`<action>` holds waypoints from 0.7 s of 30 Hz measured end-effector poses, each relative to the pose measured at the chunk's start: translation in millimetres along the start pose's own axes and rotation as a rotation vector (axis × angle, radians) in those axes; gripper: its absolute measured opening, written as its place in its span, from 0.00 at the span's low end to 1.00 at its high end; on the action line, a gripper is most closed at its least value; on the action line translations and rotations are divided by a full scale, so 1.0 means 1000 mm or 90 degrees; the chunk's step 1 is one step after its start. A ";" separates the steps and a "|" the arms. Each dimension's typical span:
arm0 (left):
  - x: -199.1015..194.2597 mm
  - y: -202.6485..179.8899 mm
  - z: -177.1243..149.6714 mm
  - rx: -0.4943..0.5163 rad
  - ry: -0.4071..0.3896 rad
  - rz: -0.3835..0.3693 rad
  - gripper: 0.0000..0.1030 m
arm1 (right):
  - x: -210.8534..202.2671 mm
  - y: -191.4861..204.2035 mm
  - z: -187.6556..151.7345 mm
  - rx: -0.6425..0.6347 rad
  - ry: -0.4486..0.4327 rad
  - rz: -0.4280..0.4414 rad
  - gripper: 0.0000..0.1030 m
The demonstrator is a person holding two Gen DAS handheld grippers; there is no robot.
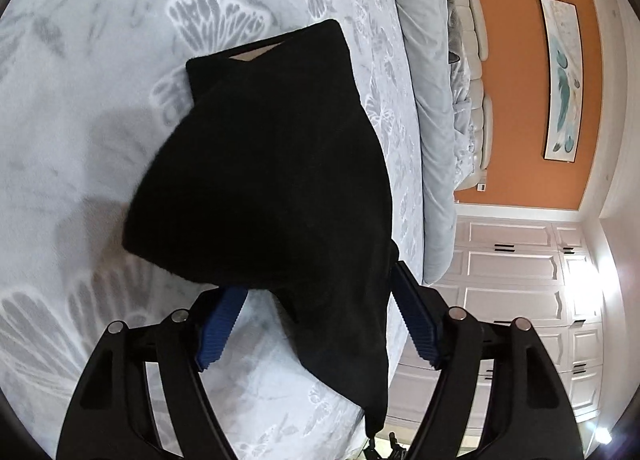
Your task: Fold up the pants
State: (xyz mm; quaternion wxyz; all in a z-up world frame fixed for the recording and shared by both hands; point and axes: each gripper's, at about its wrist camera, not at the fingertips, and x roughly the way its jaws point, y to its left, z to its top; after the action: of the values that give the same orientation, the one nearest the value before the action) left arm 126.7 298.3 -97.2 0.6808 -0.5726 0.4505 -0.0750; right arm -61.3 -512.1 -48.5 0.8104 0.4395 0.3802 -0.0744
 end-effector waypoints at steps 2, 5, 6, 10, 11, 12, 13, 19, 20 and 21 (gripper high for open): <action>-0.001 0.005 0.001 -0.011 0.004 0.004 0.69 | -0.001 -0.002 0.000 0.020 0.009 -0.035 0.77; 0.000 0.006 0.003 -0.016 0.016 0.010 0.69 | -0.032 -0.009 -0.012 0.063 -0.067 -0.049 0.77; -0.002 0.009 0.003 -0.014 0.018 0.015 0.69 | -0.036 -0.009 -0.016 0.064 -0.069 -0.037 0.77; 0.004 0.012 0.005 -0.016 0.029 0.023 0.69 | -0.010 0.006 -0.025 0.070 0.011 0.047 0.77; 0.007 0.013 0.005 -0.021 0.033 0.023 0.69 | -0.001 0.008 -0.024 0.080 0.029 0.070 0.77; 0.011 0.013 0.004 -0.026 0.037 0.020 0.68 | 0.015 0.009 -0.021 0.096 0.048 0.093 0.77; 0.017 0.012 0.004 -0.031 0.044 0.012 0.68 | 0.029 0.007 -0.015 0.114 0.053 0.087 0.77; 0.032 -0.007 0.024 -0.001 0.058 0.054 0.08 | 0.067 0.024 0.047 0.065 -0.011 0.040 0.05; 0.030 -0.023 0.032 0.018 0.047 0.063 0.08 | 0.055 0.051 0.060 0.015 -0.036 0.053 0.05; 0.027 -0.037 0.036 0.041 0.043 0.060 0.08 | 0.045 0.074 0.069 -0.026 -0.055 0.074 0.05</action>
State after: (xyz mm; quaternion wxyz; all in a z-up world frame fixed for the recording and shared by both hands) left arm 183.0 294.9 -82.3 0.6863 -0.5254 0.4971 -0.0764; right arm 41.4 -510.9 -8.5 0.8379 0.4405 0.3201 -0.0387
